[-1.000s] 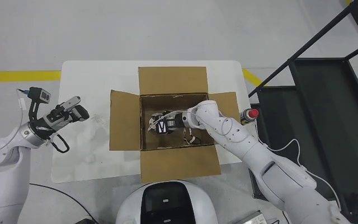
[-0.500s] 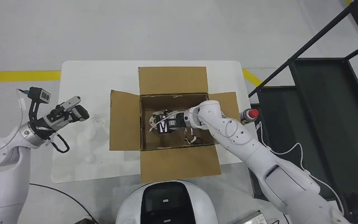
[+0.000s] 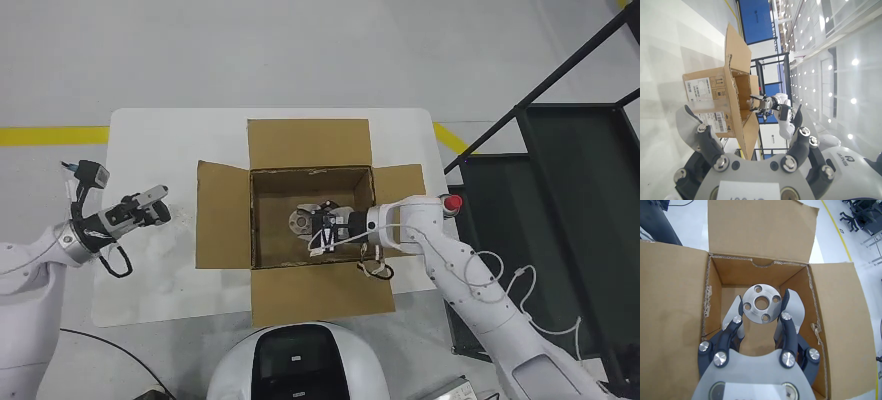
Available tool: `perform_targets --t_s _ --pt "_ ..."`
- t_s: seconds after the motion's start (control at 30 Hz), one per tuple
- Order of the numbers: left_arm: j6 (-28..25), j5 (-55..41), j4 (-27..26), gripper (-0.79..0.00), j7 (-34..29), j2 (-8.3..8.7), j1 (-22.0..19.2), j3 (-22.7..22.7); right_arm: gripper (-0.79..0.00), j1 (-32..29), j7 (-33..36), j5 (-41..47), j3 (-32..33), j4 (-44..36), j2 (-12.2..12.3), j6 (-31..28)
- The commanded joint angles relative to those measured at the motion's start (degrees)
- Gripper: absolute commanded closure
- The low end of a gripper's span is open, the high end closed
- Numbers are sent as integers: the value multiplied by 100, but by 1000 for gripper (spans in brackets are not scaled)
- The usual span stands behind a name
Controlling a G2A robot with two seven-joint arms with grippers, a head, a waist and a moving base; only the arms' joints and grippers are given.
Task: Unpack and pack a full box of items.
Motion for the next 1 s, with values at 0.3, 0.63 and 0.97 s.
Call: perform_targets --t_s 0.3,0.63,0.97 --pt "-301 16 253 -785 -499 -12 -399 412 0 -484 48 285 416 -423 85 171" --pt "-263 154 180 -785 -314 -14 -301 495 0 -506 38 304 411 -423 83 232" --pt "-457 285 575 -785 -528 -104 -906 1300 0 -989 46 466 1208 -804 246 257"
